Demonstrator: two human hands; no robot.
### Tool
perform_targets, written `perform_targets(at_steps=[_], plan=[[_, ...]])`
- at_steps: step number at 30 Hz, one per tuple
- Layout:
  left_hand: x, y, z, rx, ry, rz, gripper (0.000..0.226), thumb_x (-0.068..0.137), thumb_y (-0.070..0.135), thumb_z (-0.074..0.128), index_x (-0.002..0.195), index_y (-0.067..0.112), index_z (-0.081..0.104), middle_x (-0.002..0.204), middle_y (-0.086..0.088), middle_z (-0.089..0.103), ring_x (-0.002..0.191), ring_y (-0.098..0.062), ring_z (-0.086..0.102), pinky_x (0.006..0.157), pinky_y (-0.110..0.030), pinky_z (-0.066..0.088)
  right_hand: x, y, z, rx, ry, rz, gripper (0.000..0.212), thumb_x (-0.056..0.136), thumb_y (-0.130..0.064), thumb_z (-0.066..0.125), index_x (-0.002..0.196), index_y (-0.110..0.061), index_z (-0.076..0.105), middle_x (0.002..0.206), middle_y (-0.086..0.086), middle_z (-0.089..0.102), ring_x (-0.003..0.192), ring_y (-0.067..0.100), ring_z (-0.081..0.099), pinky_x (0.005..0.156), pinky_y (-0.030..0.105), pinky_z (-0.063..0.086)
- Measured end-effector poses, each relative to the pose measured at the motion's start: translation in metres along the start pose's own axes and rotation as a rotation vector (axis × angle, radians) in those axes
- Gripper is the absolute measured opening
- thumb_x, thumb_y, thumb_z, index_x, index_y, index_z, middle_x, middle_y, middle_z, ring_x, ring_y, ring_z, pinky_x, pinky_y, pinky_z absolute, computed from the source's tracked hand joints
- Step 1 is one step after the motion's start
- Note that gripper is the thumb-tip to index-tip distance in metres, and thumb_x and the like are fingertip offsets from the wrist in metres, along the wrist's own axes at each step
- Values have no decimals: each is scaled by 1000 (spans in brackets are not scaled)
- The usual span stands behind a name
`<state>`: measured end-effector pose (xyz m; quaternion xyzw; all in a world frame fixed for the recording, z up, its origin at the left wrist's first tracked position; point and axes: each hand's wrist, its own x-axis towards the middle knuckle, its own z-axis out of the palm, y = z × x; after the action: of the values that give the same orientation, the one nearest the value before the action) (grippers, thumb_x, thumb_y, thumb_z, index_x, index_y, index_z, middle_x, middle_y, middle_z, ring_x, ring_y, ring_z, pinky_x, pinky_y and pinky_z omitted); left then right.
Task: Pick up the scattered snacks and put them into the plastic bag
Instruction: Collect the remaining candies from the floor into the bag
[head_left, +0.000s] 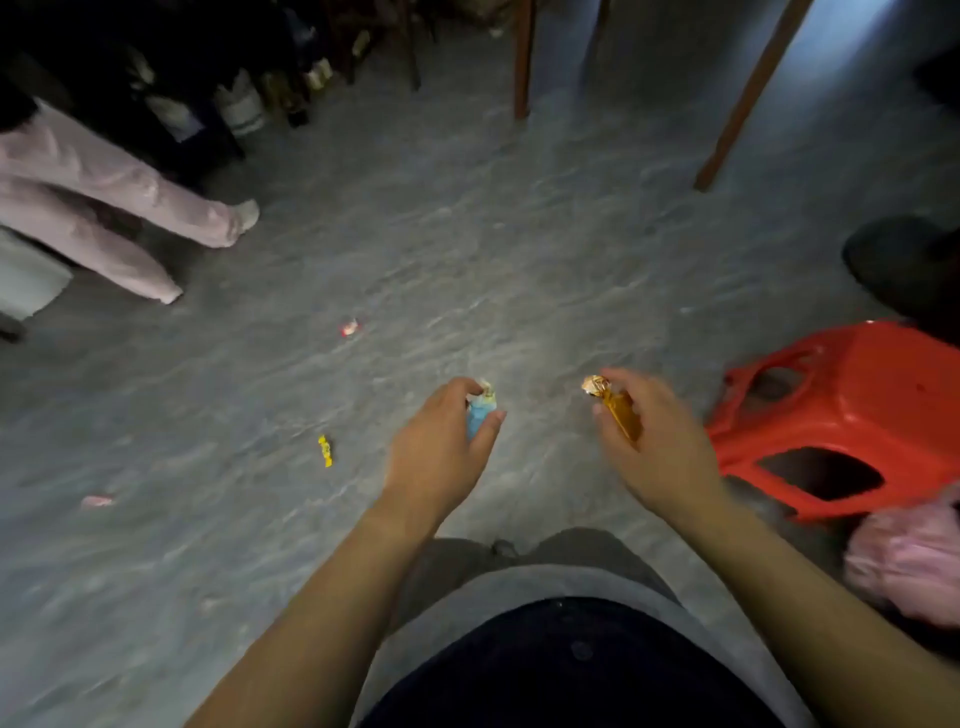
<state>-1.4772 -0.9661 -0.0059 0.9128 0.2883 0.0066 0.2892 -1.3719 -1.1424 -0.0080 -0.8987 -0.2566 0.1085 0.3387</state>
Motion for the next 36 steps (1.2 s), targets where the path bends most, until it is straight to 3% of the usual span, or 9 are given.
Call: perform_targets(at_steps=[3, 7, 12, 22, 30, 36], plan=[[55, 24, 0, 33, -46, 117, 32, 90, 44, 50, 115, 23, 51, 115, 0, 61, 96, -21, 60, 70, -26, 38, 28, 19, -10, 24, 79, 89, 30, 87, -22, 56, 117, -23, 55, 111, -1, 59, 95, 12, 53, 78, 23, 38], [129, 27, 1, 61, -71, 139, 32, 89, 45, 51, 114, 24, 53, 113, 0, 62, 96, -19, 60, 70, -25, 38, 92, 27, -5, 34, 101, 137, 31, 87, -27, 56, 117, -24, 55, 108, 0, 59, 93, 19, 56, 80, 33, 46], [249, 18, -13, 45, -72, 86, 32, 89, 45, 52, 113, 25, 54, 112, 0, 63, 97, -19, 60, 70, -26, 39, 226, 13, 7, 47, 53, 133, 33, 89, -31, 53, 121, -24, 53, 113, 1, 59, 96, 19, 56, 82, 35, 47], [500, 51, -97, 140, -34, 228, 31, 89, 45, 50, 114, 27, 54, 114, 4, 63, 98, -18, 60, 75, -31, 46, 482, -44, -25, 1, 69, 48, 32, 89, -33, 51, 121, -28, 51, 115, -4, 58, 98, 18, 57, 79, 34, 46], [693, 101, -80, 101, -39, 216, 29, 88, 44, 52, 111, 26, 56, 107, 3, 64, 94, -20, 61, 71, -29, 41, 654, 13, -44, 38, 127, 137, 34, 89, -34, 53, 122, -27, 51, 115, -4, 58, 91, 7, 49, 77, 25, 40], [867, 173, -83, 101, -43, 209, 29, 89, 43, 52, 110, 24, 57, 104, 0, 65, 88, -19, 60, 67, -28, 43, 828, 52, -104, 26, 192, 162, 33, 88, -35, 53, 120, -27, 52, 105, -6, 56, 85, 9, 52, 74, 26, 42]])
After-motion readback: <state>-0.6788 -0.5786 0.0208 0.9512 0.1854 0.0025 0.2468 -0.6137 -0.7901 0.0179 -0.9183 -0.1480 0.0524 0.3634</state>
